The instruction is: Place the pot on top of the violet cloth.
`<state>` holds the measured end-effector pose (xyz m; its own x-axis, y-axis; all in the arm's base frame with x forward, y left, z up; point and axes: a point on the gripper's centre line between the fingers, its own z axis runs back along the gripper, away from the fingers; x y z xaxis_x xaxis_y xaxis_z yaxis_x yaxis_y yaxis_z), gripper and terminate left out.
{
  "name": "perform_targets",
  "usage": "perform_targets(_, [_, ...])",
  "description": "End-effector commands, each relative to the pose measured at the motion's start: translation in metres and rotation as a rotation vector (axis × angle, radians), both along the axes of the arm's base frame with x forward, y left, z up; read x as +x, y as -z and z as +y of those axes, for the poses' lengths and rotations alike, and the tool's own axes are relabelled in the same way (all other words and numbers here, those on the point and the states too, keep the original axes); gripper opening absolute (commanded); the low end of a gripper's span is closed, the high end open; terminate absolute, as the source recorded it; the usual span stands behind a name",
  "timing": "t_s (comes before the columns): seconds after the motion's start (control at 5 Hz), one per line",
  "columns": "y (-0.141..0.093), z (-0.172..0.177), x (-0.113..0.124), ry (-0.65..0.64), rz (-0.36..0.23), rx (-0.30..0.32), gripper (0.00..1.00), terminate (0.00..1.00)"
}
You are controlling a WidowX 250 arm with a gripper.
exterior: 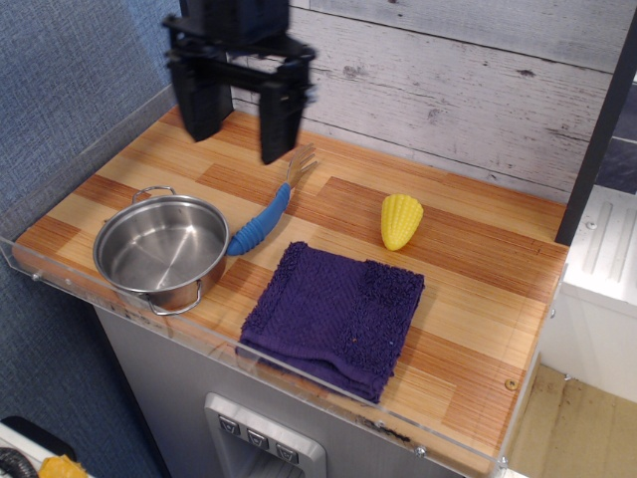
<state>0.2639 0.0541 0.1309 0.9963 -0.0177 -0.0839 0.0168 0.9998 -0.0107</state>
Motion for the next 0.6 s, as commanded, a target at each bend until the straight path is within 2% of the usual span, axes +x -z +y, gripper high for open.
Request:
perform_targets(0.0, [0.009,0.047,-0.024,-0.038,-0.059,0.077,1.00,0.00])
perform_targets(0.2, [0.023,0.050,-0.032,-0.135,-0.072,0.155,1.00,0.00])
perform_targets(0.4, [0.032,0.047,-0.029,-0.200,-0.084,0.163,1.00,0.00])
